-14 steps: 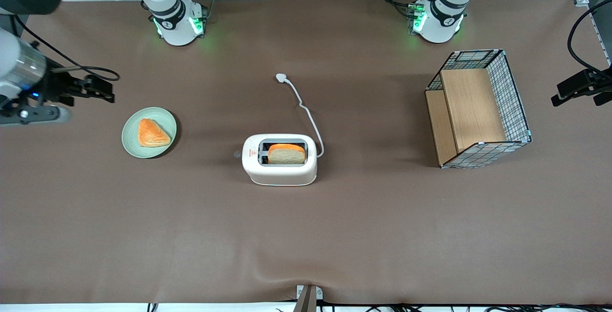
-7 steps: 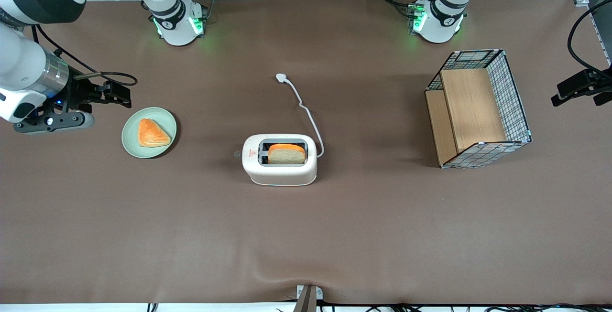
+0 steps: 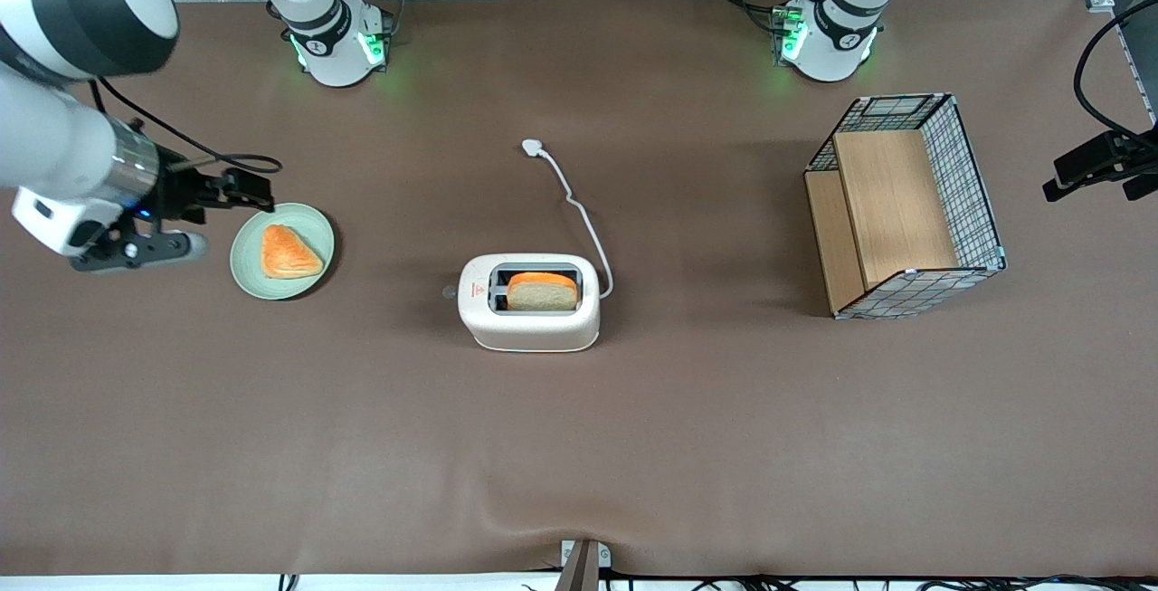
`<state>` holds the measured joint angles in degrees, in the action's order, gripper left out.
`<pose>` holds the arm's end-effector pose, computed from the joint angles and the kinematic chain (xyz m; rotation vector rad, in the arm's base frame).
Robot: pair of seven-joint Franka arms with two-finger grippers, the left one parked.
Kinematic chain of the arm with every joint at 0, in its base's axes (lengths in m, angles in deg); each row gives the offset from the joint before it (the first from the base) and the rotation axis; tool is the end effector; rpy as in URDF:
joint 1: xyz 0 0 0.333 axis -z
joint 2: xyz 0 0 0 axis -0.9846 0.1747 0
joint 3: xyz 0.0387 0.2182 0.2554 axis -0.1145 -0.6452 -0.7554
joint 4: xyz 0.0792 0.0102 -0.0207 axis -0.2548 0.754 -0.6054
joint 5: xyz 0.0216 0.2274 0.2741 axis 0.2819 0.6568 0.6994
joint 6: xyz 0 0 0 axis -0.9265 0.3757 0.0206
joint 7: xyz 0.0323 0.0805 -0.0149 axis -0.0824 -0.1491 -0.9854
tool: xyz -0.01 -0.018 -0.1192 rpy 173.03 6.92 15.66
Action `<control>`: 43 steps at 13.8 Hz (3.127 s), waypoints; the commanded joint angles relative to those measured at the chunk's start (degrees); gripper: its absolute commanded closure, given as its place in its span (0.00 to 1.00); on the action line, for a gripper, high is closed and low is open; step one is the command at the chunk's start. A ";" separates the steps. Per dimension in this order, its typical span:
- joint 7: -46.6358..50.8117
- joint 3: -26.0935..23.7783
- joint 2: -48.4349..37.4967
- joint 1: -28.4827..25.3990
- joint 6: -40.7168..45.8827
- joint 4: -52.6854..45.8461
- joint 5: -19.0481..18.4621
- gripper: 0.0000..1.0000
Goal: Press toaster button with right arm
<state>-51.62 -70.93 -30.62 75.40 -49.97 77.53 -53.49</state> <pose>0.5507 0.0878 0.5484 -3.0161 -0.1962 0.3334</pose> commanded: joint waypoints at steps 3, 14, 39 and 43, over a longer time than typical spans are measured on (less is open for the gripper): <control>-0.41 0.26 6.54 -2.75 -0.73 -1.02 3.87 0.00; -0.41 0.26 12.53 -9.53 -11.09 2.06 8.43 0.41; -0.68 0.26 25.36 -11.81 -25.69 1.53 18.37 1.00; -0.68 0.26 26.77 -11.90 -26.22 1.53 20.40 1.00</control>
<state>-51.61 -70.65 -5.37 63.71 -75.30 79.67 -35.33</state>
